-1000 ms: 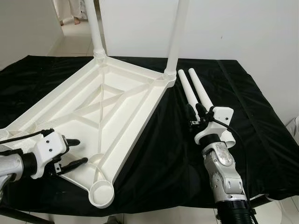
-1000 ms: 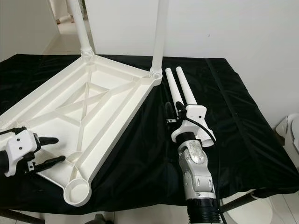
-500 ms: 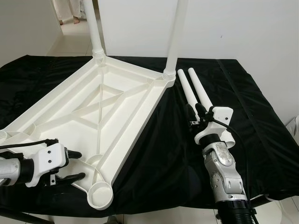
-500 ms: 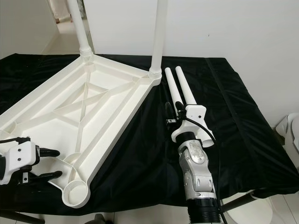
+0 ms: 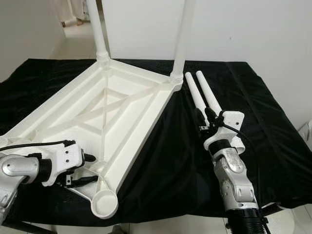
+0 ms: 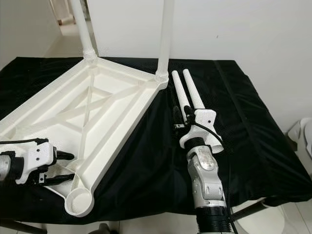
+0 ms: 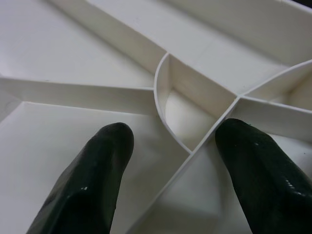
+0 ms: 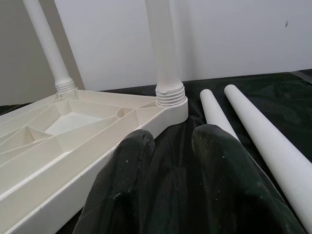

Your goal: Building children table

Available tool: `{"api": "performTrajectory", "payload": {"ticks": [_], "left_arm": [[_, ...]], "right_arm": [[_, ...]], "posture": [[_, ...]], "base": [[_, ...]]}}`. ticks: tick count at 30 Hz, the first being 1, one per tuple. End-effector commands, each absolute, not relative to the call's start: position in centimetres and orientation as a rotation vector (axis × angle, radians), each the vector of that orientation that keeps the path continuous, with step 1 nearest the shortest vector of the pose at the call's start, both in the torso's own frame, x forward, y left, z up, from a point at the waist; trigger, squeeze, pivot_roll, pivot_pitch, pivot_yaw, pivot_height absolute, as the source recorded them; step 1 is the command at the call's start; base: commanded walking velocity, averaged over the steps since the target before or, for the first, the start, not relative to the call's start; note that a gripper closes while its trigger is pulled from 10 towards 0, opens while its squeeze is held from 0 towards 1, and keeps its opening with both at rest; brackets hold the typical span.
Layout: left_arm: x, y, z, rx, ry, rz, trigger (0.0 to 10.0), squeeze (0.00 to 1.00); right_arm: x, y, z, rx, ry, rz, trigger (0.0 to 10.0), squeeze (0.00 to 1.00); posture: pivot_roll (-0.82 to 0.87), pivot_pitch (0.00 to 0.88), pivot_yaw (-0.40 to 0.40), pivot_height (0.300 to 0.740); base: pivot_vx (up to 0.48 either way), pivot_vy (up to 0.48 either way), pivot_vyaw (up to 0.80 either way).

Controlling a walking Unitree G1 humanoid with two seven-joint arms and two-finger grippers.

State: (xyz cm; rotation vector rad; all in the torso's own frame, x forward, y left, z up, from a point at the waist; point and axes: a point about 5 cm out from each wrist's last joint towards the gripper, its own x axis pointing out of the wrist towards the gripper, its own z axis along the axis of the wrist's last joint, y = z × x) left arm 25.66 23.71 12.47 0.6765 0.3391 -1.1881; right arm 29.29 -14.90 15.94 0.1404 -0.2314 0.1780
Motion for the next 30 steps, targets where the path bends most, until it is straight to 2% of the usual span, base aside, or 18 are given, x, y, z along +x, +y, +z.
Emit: {"api": "performTrajectory", "payload": {"ticks": [1,6,7,9,11,13,14,24,25,30], "left_arm": [[25.7,23.7,12.0,0.687,0.359,-1.192,10.0,0.0],[25.6,23.9,11.5,0.68,0.385,-1.213,10.0,0.0],[25.5,23.9,11.4,0.679,0.389,-1.216,5.2,0.0],[25.5,24.0,11.3,0.678,0.391,-1.218,5.2,0.0],[25.5,24.1,11.1,0.661,0.393,-1.222,2.2,0.0],[25.5,24.1,11.1,0.661,0.393,-1.222,2.2,0.0],[25.4,24.0,11.1,0.627,0.383,-1.214,0.0,0.0],[25.6,22.1,11.2,0.516,0.288,-1.166,0.0,0.0],[26.0,20.7,11.5,0.473,0.225,-1.143,0.0,0.0],[26.6,18.4,12.2,0.418,0.128,-1.12,0.0,0.0]], "right_arm": [[29.3,-14.8,15.9,0.134,-0.229,0.185,10.0,0.0],[29.0,-14.9,15.8,0.133,-0.225,0.178,10.0,0.0],[28.9,-15.0,15.8,0.133,-0.223,0.176,10.0,0.0],[28.9,-15.0,15.8,0.133,-0.222,0.175,10.0,0.0],[28.9,-15.0,15.7,0.133,-0.221,0.175,10.0,0.0],[28.9,-15.0,15.7,0.133,-0.221,0.175,10.0,0.0],[28.9,-15.0,15.8,0.134,-0.222,0.175,10.0,0.0],[28.9,-14.9,15.8,0.14,-0.224,0.169,10.0,0.0],[28.9,-14.9,15.8,0.143,-0.226,0.167,10.0,0.0],[28.9,-14.7,15.8,0.146,-0.227,0.167,10.0,0.0]], "posture": [[0.11,0.059,0.021,0.74],[0.1,0.067,0.026,0.74],[0.1,0.069,0.029,0.74],[0.1,0.069,0.029,0.74],[0.1,0.068,0.03,0.74],[0.1,0.068,0.03,0.74],[0.1,0.065,0.03,0.74],[0.1,0.061,0.031,0.74],[0.1,0.06,0.032,0.74],[0.1,0.059,0.03,0.74]], "base": [[0.0,0.0,0.0],[0.0,0.0,0.0],[0.0,0.0,0.0],[0.0,0.0,0.0],[0.0,0.0,0.0],[0.0,0.0,0.0],[0.0,0.0,0.0],[0.0,0.0,0.0],[0.0,0.0,0.0],[0.0,0.0,0.0]]}}
